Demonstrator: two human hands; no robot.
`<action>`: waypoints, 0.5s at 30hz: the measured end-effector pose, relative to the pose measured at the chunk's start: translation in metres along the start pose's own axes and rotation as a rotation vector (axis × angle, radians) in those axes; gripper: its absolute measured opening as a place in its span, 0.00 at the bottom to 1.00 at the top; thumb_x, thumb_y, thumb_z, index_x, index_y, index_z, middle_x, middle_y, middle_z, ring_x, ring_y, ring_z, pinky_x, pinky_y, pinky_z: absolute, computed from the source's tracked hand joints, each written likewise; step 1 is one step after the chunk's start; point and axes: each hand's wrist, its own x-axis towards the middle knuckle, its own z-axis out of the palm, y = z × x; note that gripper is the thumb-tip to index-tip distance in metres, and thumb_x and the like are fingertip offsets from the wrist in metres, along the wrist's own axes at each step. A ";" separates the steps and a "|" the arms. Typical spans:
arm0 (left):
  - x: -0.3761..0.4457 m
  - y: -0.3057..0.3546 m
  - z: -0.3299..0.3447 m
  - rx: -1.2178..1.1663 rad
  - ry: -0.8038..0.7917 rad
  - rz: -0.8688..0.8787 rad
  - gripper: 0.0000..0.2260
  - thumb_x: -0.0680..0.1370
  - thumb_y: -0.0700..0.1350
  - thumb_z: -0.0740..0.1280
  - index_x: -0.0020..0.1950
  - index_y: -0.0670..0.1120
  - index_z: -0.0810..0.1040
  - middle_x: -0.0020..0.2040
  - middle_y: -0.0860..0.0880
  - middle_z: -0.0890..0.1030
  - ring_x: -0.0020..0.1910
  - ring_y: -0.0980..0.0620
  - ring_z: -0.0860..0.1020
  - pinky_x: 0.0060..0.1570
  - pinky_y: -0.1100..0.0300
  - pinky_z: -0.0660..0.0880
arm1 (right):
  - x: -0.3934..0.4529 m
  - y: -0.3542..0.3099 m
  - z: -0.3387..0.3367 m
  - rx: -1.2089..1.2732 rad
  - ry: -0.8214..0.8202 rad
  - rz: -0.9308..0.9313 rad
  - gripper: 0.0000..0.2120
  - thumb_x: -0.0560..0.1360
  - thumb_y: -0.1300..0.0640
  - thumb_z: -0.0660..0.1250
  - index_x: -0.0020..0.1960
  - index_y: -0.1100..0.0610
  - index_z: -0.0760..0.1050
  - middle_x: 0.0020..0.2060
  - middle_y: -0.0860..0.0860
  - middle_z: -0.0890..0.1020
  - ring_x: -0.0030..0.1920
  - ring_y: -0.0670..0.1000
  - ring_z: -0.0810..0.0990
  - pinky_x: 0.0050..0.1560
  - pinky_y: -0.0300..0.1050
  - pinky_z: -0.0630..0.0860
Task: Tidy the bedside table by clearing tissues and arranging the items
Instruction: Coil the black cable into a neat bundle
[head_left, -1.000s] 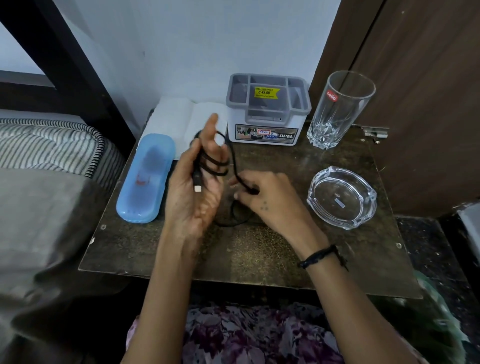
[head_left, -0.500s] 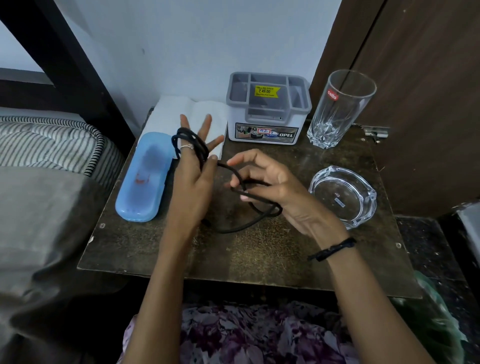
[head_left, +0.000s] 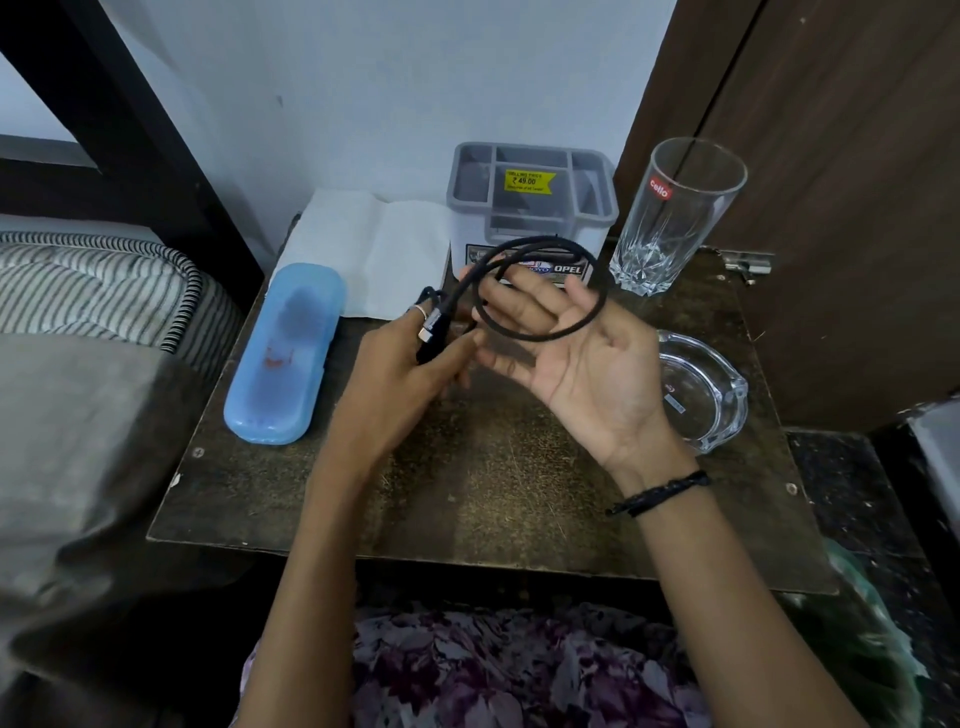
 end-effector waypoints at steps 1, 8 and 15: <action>0.000 -0.001 -0.001 0.015 -0.012 -0.014 0.11 0.77 0.44 0.65 0.34 0.49 0.74 0.21 0.54 0.76 0.21 0.60 0.71 0.27 0.71 0.67 | 0.000 0.001 0.000 -0.016 0.012 -0.005 0.22 0.72 0.50 0.54 0.61 0.60 0.72 0.53 0.52 0.83 0.51 0.51 0.81 0.52 0.47 0.77; 0.001 -0.004 -0.007 -0.200 -0.267 -0.199 0.15 0.79 0.44 0.60 0.34 0.44 0.78 0.17 0.49 0.70 0.16 0.58 0.64 0.20 0.70 0.63 | 0.002 0.005 0.004 -0.280 0.128 -0.085 0.09 0.78 0.57 0.56 0.51 0.56 0.75 0.56 0.54 0.82 0.35 0.45 0.77 0.35 0.38 0.73; -0.010 0.009 -0.017 -0.444 -0.450 -0.283 0.17 0.75 0.49 0.60 0.29 0.47 0.81 0.14 0.50 0.67 0.15 0.56 0.61 0.32 0.64 0.73 | 0.003 0.000 -0.010 -0.440 0.364 -0.205 0.22 0.80 0.57 0.58 0.70 0.59 0.54 0.57 0.53 0.81 0.36 0.44 0.79 0.36 0.36 0.76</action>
